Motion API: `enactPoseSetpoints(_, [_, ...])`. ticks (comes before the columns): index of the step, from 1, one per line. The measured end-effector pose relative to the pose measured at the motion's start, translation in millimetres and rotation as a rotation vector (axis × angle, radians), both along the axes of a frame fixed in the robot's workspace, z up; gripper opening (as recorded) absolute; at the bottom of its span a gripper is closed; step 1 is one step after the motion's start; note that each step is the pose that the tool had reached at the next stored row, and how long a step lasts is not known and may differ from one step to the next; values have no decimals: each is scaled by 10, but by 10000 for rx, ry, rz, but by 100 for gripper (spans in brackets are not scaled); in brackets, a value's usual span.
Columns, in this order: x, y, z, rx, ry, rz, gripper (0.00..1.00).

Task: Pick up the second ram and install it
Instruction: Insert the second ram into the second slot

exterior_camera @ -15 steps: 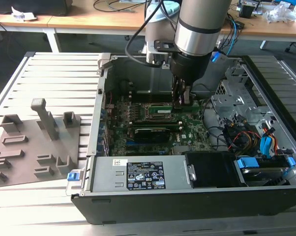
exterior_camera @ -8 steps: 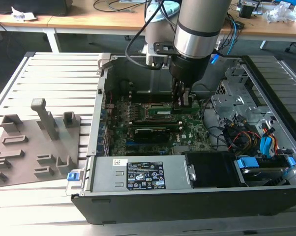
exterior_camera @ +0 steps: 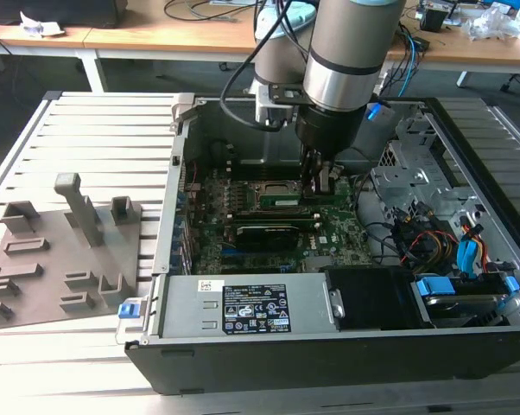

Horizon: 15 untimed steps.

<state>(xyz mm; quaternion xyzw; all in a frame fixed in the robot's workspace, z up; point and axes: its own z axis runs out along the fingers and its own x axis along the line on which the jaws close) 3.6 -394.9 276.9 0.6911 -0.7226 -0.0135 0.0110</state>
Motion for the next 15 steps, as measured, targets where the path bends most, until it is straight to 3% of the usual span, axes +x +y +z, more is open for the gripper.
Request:
enactPoseSetpoints(10, [-1, 5, -49, 2, -1, -1, 14])
enactPoseSetpoints(13, [-36, 21, -64, 2, -1, 0, 14])
enactPoseSetpoints(15, [-71, 58, -75, 0, 1, 0, 14])
